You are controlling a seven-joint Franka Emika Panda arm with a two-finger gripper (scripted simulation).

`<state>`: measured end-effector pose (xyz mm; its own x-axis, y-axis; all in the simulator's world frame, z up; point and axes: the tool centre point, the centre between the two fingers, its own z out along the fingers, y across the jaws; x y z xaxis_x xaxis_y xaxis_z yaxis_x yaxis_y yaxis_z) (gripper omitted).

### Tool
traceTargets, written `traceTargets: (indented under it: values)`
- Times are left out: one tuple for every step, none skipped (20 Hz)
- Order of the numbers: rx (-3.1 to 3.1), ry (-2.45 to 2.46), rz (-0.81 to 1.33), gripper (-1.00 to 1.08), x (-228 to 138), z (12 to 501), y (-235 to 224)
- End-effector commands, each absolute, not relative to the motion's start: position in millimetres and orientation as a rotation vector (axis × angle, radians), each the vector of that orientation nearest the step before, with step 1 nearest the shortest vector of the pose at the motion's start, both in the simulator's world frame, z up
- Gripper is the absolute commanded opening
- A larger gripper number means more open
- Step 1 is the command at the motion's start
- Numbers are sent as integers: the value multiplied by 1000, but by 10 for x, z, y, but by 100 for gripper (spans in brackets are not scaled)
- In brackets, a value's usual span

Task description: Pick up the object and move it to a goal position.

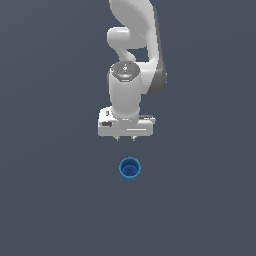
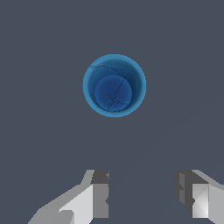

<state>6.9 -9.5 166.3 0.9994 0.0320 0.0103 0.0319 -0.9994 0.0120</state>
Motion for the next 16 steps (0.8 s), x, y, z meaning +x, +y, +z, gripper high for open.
traceTargets:
  values:
    - [3124, 72, 8, 28, 74, 1650, -85]
    - [3119, 88, 1, 28, 78, 1640, -78]
    - [3113, 107, -7, 28, 82, 1628, -69]
    - [3107, 128, -16, 28, 86, 1616, -60]
    - [3099, 153, -27, 28, 92, 1601, -49]
    - [3090, 181, -39, 28, 98, 1584, -37]
    - [3079, 212, -52, 28, 105, 1565, -24]
    - [3067, 246, -67, 28, 112, 1544, -10]
    - [3053, 284, -84, 28, 120, 1521, 5]
    - [3036, 324, -102, 28, 129, 1496, 21]
    - [3018, 367, -122, 28, 138, 1470, 38]
    - [2997, 413, -143, 28, 148, 1441, 55]
    - [2973, 461, -166, 28, 158, 1411, 72]
    - [2947, 511, -190, 28, 169, 1379, 90]
    - [2917, 563, -216, 28, 181, 1347, 108]
    - [2885, 617, -243, 28, 194, 1313, 125]
